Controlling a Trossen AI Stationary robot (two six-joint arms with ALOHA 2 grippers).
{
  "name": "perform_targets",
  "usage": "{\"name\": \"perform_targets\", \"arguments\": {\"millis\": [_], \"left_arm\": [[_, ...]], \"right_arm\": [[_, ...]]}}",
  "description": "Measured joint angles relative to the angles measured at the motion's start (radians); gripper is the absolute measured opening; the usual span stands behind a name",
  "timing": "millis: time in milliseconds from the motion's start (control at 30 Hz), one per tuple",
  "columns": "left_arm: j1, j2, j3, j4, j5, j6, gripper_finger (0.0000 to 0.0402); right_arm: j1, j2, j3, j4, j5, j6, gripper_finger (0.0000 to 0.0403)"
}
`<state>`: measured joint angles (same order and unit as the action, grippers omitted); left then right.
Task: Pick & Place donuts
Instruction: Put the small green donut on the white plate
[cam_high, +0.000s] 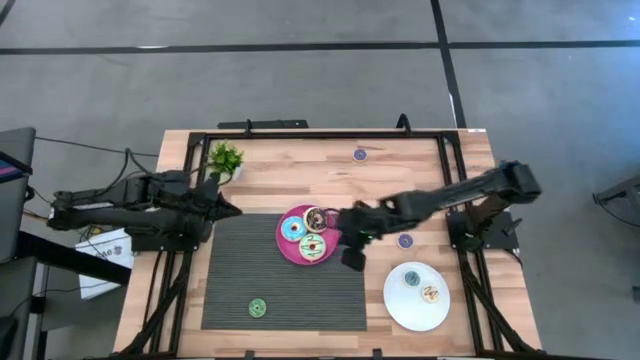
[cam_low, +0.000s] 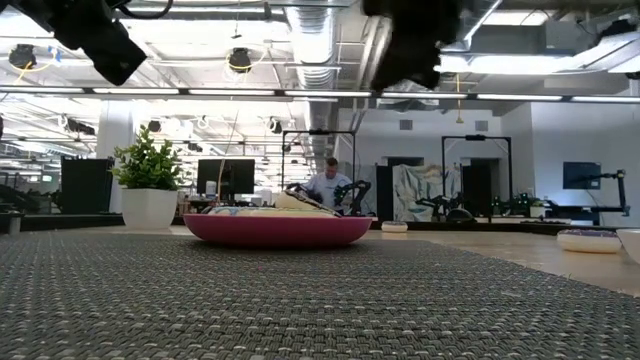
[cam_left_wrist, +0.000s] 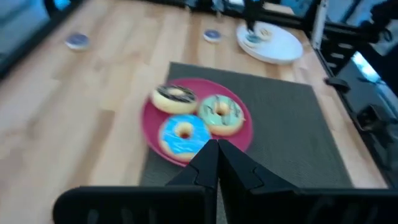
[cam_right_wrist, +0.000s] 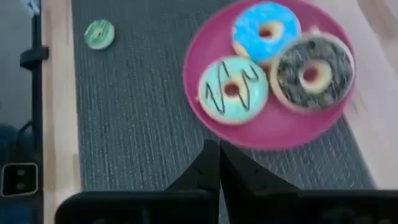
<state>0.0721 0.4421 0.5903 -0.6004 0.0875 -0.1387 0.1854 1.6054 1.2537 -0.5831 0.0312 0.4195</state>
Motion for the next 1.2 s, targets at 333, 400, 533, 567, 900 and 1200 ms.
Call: {"name": "perform_targets", "arguments": {"millis": [333, 400, 533, 567, 900, 1200], "left_arm": [[-0.286, 0.261, 0.001, 0.173, -0.162, -0.143, 0.0], [-0.341, 0.327, 0.016, 0.188, -0.21, -0.208, 0.0], [-0.436, 0.461, 0.092, 0.15, -0.305, -0.323, 0.0], [-0.455, 0.495, 0.118, 0.125, -0.32, -0.349, 0.0], [-0.573, 0.825, 0.389, -0.251, -0.315, -0.607, 0.0], [-0.549, 1.038, 0.41, -0.275, -0.23, -0.796, 0.0008]], "right_arm": [[0.087, -0.456, -0.493, 0.202, 0.104, 0.173, 0.0001], [0.102, -0.543, -0.552, 0.193, 0.11, 0.17, 0.0001], [0.134, -0.697, -0.631, 0.075, 0.098, 0.118, 0.0001], [0.14, -0.728, -0.642, 0.016, 0.098, 0.11, 0.0001], [0.154, -0.835, -0.645, -0.253, 0.103, 0.122, 0.0], [0.154, -0.826, -0.645, -0.237, 0.102, 0.195, 0.0]]}}
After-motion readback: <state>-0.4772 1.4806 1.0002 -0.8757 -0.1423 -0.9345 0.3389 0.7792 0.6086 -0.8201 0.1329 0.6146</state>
